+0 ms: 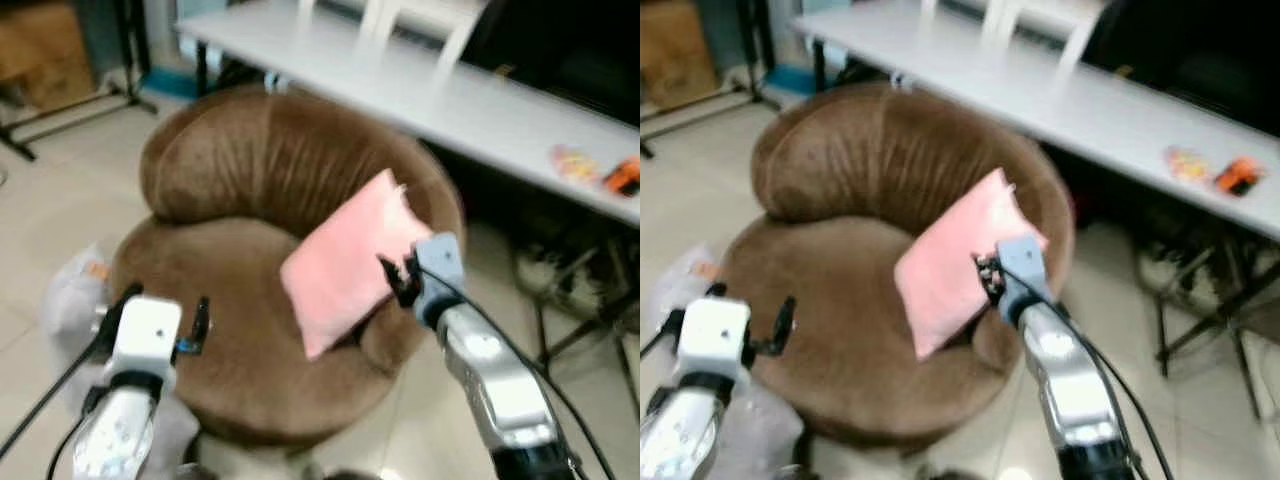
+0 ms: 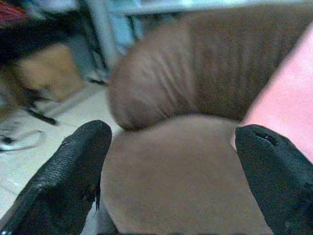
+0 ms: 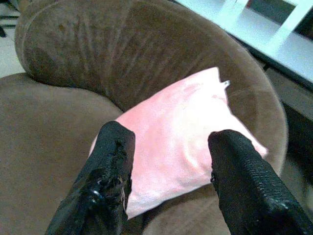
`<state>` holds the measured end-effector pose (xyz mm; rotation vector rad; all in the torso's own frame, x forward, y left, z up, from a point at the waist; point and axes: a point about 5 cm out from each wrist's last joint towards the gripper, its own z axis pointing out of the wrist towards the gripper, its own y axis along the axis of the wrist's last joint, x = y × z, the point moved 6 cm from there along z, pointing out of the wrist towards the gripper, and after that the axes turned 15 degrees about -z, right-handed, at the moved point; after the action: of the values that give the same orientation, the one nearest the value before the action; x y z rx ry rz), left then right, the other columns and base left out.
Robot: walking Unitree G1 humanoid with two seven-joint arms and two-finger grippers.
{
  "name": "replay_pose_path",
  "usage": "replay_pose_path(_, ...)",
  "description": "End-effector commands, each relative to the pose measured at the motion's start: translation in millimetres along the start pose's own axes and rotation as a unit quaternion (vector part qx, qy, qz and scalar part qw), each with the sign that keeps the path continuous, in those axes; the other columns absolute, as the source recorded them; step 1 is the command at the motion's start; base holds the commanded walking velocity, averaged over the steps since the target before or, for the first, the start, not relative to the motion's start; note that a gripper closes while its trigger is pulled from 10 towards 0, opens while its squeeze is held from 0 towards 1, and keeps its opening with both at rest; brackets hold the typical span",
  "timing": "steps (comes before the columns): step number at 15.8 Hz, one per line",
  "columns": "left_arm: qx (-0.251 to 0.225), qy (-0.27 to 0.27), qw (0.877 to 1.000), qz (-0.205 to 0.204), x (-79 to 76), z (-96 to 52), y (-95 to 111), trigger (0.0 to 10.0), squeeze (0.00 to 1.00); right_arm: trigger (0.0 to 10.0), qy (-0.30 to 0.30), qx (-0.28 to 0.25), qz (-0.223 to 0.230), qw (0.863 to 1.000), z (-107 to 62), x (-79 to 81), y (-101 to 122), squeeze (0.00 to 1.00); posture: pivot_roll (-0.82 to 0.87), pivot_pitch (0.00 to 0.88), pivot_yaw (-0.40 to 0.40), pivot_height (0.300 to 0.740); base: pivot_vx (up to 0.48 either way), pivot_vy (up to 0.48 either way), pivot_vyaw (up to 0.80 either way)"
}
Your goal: Move the pillow to the sofa from floor
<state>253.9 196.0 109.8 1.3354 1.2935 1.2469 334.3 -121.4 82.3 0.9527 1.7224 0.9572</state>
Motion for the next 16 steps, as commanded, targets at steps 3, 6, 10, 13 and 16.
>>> replay_pose_path(3,-0.005,0.002,1.0,0.005,-1.4,-3.4,0,10.0,0.0,10.0,0.016,0.005,0.02,1.0,2.8,-1.0,5,0.0,0.04,0.0,-0.161,0.74,0.0,0.0,0.0)
replay_pose_path(6,-0.006,-0.011,1.0,0.011,4.1,-2.7,3,10.0,0.0,10.0,0.055,-0.015,0.019,0.998,-2.8,13.5,12,0.0,0.05,0.0,-0.104,0.74,0.0,0.0,0.27)
replay_pose_path(10,-0.005,0.014,1.0,-0.016,14.4,-5.2,1,10.0,0.0,10.0,0.128,-0.024,-0.003,0.991,-15.2,35.7,14,0.0,0.03,0.0,-0.118,0.74,0.0,0.0,0.8)
replay_pose_path(13,-0.013,0.025,1.0,-0.013,20.6,-8.2,3,10.0,0.0,10.0,0.15,-0.032,-0.014,0.988,-12.5,39.1,19,0.0,0.05,0.0,-0.155,0.74,0.0,0.0,0.8)
replay_pose_path(16,-0.011,0.033,0.999,-0.022,20.6,-10.0,2,10.0,0.0,10.0,0.085,0.015,-0.003,0.996,0.4,18.7,4,0.0,0.04,0.0,-0.165,0.74,0.0,0.0,0.27)
